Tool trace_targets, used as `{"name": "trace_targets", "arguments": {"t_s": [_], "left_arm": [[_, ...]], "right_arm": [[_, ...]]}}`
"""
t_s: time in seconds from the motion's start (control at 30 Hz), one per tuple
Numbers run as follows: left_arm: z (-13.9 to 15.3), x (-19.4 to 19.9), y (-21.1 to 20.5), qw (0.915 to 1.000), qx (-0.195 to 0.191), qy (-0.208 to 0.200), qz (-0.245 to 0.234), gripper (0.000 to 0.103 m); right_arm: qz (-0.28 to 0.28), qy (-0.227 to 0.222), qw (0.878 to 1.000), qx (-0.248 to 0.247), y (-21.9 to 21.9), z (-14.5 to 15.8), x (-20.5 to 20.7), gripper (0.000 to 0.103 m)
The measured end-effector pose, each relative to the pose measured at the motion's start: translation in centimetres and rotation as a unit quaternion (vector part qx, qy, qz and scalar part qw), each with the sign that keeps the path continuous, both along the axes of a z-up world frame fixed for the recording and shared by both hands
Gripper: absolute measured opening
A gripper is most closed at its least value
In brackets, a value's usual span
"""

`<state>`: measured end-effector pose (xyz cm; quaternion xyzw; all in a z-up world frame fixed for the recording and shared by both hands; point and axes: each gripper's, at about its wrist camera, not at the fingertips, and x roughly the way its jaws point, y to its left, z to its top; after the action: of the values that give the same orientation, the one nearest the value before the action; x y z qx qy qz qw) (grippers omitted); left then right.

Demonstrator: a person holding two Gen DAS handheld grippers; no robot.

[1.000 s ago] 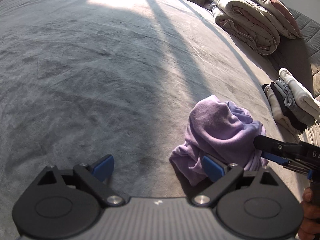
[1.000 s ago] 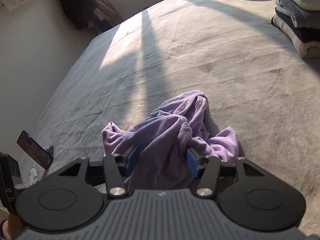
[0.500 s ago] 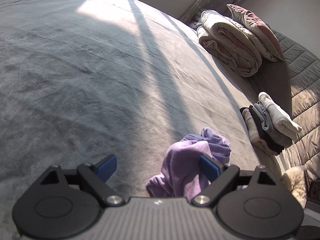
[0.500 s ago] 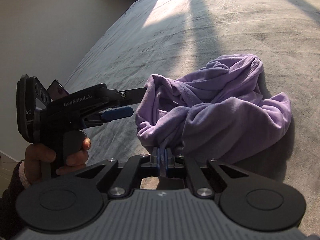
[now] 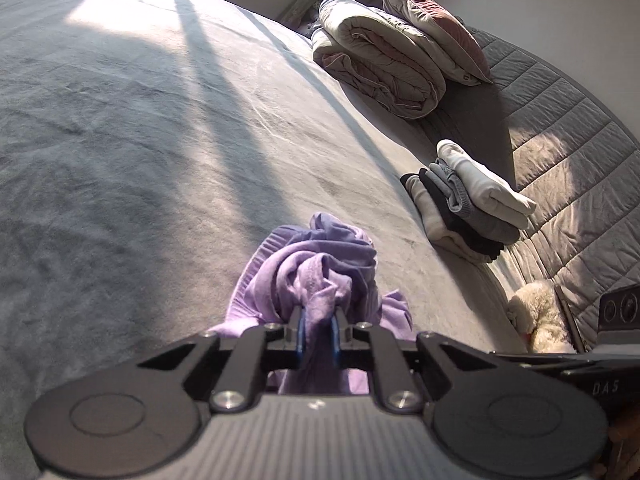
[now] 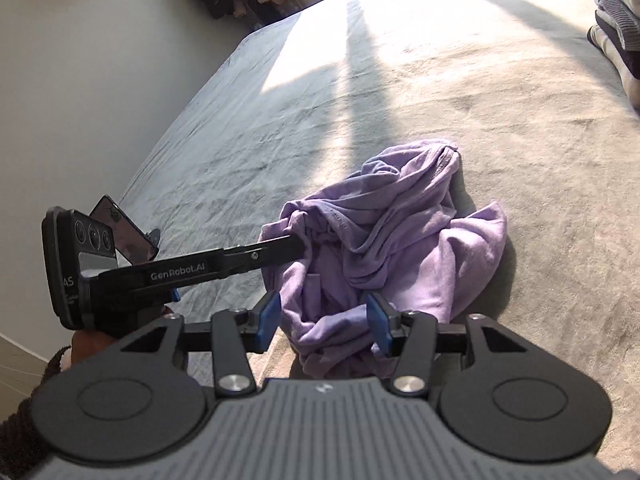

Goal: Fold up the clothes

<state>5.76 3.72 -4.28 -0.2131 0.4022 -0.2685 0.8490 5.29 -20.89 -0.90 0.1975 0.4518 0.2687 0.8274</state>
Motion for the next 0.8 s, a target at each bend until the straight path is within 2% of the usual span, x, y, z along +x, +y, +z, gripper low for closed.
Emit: {"name": "trace_targets", "arguments": {"t_s": [0.1,0.23,0.3,0.4,0.5,0.57,0.67,0.8], "left_arm": [[0.1,-1.4,-1.4,0.9979,-0.014,-0.001,-0.064,0.011],[-0.5,-3.7,-3.9,0.9896,0.013,-0.006,-0.143,0.011],[-0.8,-4.4,-4.7,0.9864,0.028,-0.009,-0.162,0.011],[-0.8,-4.9,-4.7,0.9855,0.041,-0.013,-0.164,0.013],[-0.5,-4.7,-4.0,0.9875,0.041,-0.014,-0.152,0.028],[-0.3,-4.6,-3.4,0.9892,0.041,-0.015,-0.140,0.046],[0.0,-4.5,-2.1,0.9917,0.044,-0.022,-0.119,0.060],[0.0,-3.8,0.0,0.9961,0.040,-0.012,-0.078,0.066]], "right_arm": [[-0.029,0.014,0.999,0.022,-1.0,-0.2,0.6,0.059],[-0.058,0.034,0.997,0.041,-1.7,-0.7,1.3,0.059],[-0.062,0.039,0.997,0.037,-1.4,-1.0,1.5,0.059],[-0.061,0.037,0.997,0.022,-0.7,-1.1,1.5,0.059],[-0.058,0.032,0.998,0.010,-0.4,-1.1,1.5,0.059],[-0.059,0.028,0.998,0.011,-0.4,-1.1,1.4,0.059],[-0.060,0.021,0.998,0.012,-0.3,-1.1,1.4,0.059],[-0.055,0.007,0.998,0.024,0.3,-1.0,1.6,0.059]]}}
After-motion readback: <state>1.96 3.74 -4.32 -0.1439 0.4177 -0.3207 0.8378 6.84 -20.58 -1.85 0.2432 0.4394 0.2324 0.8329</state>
